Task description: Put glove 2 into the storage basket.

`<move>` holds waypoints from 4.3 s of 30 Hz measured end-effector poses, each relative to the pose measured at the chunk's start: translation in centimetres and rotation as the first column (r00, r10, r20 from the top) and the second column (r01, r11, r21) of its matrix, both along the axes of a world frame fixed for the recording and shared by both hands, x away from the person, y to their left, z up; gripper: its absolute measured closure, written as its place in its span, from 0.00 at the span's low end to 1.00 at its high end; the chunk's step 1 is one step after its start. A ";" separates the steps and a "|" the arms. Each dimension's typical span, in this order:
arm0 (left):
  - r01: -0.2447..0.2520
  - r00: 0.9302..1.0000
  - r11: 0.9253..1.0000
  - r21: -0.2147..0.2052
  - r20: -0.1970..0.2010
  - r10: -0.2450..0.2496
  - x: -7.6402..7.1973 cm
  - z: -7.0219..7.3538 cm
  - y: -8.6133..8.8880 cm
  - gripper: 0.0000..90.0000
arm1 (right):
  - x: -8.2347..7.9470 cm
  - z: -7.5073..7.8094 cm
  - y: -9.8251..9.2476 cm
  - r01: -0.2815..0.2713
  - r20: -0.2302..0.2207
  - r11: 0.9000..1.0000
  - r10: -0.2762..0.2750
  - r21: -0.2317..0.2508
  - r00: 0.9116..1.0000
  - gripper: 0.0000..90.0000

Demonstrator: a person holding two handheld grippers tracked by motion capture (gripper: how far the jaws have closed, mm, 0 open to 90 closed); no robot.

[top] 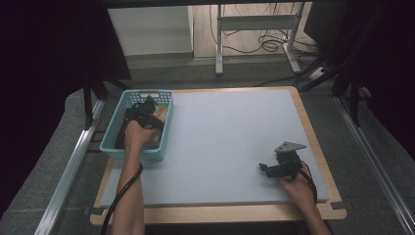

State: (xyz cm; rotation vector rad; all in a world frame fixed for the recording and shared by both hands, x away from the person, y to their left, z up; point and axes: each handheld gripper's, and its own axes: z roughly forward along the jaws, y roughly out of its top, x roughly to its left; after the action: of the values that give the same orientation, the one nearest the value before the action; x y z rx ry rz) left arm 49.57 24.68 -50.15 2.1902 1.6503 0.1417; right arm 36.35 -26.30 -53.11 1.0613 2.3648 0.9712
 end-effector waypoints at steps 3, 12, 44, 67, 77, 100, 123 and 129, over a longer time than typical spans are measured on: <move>0.002 1.000 1.000 0.022 0.016 -0.003 -0.5 0.9 0.3 0.10 | 0.0 0.0 0.0 0.000 0.000 1.000 0.000 0.000 1.000 0.11; -0.050 0.986 0.998 -0.026 0.158 0.053 -2.7 6.2 2.7 0.24 | 0.0 0.0 0.0 0.000 0.000 1.000 0.000 -0.001 1.000 0.11; -0.117 0.986 0.993 0.021 0.126 0.114 -2.0 1.2 4.1 0.53 | 0.0 0.0 0.0 0.000 0.000 1.000 0.000 -0.001 1.000 0.11; -0.109 0.958 0.994 0.016 0.268 0.101 -4.8 4.0 6.1 0.22 | 0.0 0.0 0.0 0.000 0.001 1.000 0.000 -0.001 1.000 0.11; -0.100 0.950 0.995 -0.008 0.298 0.097 -6.1 4.7 6.7 0.13 | 0.0 0.0 0.0 0.000 0.001 1.000 0.000 -0.001 1.000 0.11; -0.031 0.943 0.997 -0.067 0.330 0.051 -8.1 5.6 6.1 0.03 | 0.0 0.0 0.0 0.000 0.002 1.000 0.000 -0.002 1.000 0.11; 0.028 0.922 0.997 -0.072 0.388 0.002 -10.7 5.9 5.3 0.01 | 0.0 0.0 0.0 -0.001 0.004 1.000 0.001 -0.004 1.000 0.11; 0.048 0.914 0.995 -0.088 0.406 -0.008 -11.5 6.1 4.8 0.00 | 0.0 0.0 0.0 0.000 0.004 1.000 0.001 -0.004 1.000 0.11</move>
State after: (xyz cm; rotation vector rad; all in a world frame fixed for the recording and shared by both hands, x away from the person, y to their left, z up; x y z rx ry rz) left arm 38.12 29.49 -44.02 1.9473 1.3617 0.4662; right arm 36.33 -26.29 -53.13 1.0563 2.3632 0.9668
